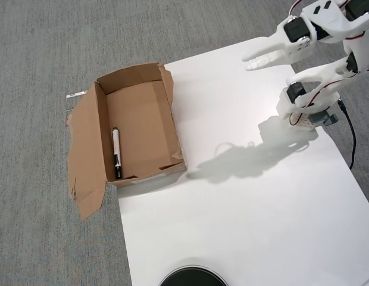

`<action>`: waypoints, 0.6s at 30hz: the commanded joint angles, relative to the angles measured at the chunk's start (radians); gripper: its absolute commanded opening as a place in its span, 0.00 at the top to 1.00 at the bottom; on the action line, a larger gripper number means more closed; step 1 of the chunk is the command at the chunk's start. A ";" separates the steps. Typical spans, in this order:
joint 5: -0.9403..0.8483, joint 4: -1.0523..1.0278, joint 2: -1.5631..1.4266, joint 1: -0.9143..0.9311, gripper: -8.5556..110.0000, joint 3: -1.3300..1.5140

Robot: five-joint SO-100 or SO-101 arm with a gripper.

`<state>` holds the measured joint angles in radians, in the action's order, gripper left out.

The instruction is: Grasp a pen and put it in the box.

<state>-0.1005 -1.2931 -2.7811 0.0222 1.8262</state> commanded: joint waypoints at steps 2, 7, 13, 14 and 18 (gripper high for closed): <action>0.002 -0.002 -0.087 -0.004 0.81 0.100; -0.002 -0.002 -0.178 -0.004 0.81 0.177; -0.007 -0.002 -0.281 -0.004 0.81 0.249; -0.007 -0.002 -0.296 -0.004 0.81 0.260; -0.007 -0.002 -0.347 -0.004 0.81 0.297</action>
<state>-0.1005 -1.2931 -3.0756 0.0207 2.0885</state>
